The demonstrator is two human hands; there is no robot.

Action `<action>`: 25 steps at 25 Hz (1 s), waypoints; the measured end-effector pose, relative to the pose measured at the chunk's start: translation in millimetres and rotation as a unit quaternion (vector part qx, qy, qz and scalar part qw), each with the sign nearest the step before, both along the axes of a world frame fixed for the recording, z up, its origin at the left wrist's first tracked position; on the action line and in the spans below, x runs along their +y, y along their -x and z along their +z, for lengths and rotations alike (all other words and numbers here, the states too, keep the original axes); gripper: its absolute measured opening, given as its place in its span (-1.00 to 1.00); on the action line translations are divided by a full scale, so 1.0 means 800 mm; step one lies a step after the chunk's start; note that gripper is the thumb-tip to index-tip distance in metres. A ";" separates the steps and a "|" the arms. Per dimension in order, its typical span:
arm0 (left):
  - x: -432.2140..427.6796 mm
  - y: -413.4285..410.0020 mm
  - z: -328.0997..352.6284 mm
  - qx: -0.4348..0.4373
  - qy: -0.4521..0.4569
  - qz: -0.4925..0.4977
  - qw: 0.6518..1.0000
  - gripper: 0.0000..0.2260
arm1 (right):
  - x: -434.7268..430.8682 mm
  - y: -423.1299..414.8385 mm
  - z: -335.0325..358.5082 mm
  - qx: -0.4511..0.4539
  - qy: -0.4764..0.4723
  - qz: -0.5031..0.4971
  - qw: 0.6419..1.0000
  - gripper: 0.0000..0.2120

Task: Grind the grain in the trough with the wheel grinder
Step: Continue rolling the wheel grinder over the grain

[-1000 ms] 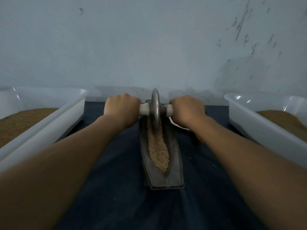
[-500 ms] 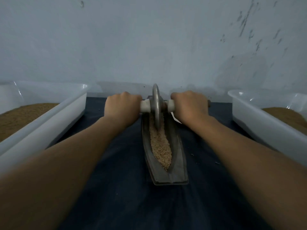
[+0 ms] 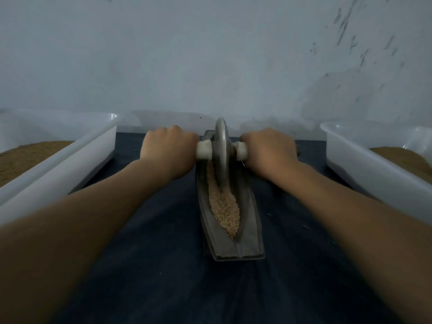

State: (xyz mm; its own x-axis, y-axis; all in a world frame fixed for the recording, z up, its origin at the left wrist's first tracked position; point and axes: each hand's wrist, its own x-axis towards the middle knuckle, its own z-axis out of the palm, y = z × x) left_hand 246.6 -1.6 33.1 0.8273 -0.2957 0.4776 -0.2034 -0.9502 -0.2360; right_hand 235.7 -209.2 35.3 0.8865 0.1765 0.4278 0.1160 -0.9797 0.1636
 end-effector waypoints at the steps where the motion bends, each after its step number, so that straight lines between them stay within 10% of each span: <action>1: -0.008 -0.008 0.009 0.010 -0.002 0.015 1.000 -0.87 | 0.005 -0.011 0.005 0.019 -0.016 -0.017 1.000 -0.90; 4: -0.002 0.006 0.013 0.035 -0.038 -0.011 0.999 -0.88 | -0.010 0.009 0.003 0.051 -0.012 0.005 0.999 -0.88; 8: 0.041 0.056 -0.008 -0.060 -0.059 -0.119 0.989 -0.85 | -0.037 0.081 -0.017 -0.142 0.057 0.084 0.985 -0.68; 17: 0.009 0.010 0.002 0.055 0.008 -0.004 0.998 -0.90 | 0.000 0.011 0.009 0.028 0.013 0.008 0.999 -0.91; 22: 0.034 0.053 0.000 -0.118 -0.063 -0.136 0.982 -0.73 | -0.037 0.079 -0.012 -0.122 0.080 0.045 0.988 -0.70; 25: 0.008 0.027 -0.003 -0.054 -0.058 -0.051 0.996 -0.91 | -0.017 0.042 -0.018 -0.039 -0.004 0.007 0.999 -0.79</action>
State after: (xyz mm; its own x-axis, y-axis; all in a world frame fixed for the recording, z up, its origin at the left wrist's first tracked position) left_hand 225.4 4.7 31.0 0.7359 -0.4338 0.5198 -0.2656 -0.8912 -0.3677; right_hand 201.9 -222.6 20.5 0.8481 0.1851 0.4964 0.1167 -0.9793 0.1657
